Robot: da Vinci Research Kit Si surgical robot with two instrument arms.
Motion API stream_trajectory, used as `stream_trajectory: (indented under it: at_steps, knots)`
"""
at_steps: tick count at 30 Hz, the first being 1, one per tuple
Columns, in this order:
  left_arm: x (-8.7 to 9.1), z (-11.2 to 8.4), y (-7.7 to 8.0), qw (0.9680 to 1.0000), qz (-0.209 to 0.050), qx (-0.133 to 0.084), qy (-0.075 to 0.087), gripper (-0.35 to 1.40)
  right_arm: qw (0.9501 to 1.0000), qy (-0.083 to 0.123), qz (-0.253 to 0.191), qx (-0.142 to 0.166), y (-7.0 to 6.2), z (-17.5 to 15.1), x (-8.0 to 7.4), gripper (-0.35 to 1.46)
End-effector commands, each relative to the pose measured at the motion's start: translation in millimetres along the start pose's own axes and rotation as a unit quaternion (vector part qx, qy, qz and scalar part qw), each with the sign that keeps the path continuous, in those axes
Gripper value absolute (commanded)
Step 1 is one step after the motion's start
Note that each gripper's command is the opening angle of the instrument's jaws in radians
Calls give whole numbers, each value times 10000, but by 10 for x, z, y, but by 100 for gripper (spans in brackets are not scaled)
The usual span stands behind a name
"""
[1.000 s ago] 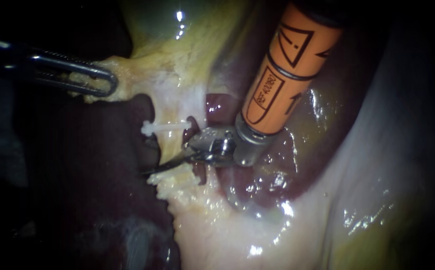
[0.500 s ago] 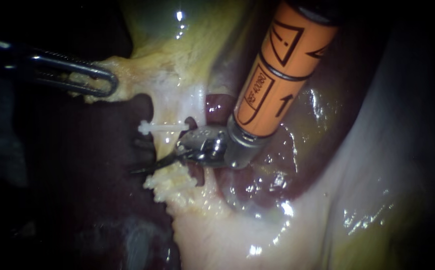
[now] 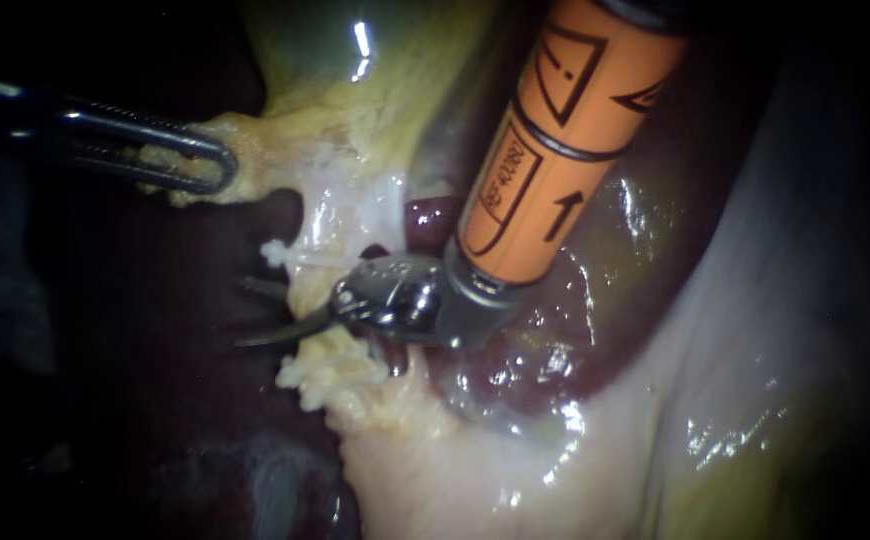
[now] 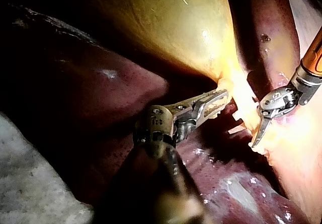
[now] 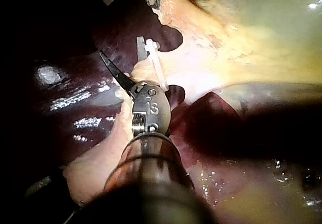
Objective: Go to the cutting position left tube
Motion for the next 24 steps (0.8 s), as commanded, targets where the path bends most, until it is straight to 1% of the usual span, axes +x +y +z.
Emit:
stream_trajectory:
  at_steps: [1, 5, 9, 14, 24]
  knots:
    - [0, 0, 0, 10000, 1, -2, 0, -35, 10000, -10, -4, 7, -2, 1, 1, 135]
    - [0, 0, 0, 10000, 1, -2, 0, -35, 10000, 25, -11, 40, -8, 5, 3, 135]
    - [0, 0, 0, 10000, 1, -2, 0, -35, 10000, 50, -12, 63, -10, 5, 5, 135]
    - [0, 0, 0, 10000, 1, -2, 0, -35, 9999, 66, -6, 76, -10, 3, 7, 136]
    - [0, 0, 0, 10000, 1, -3, 0, -35, 9999, 64, 23, 80, -9, 2, 7, 136]
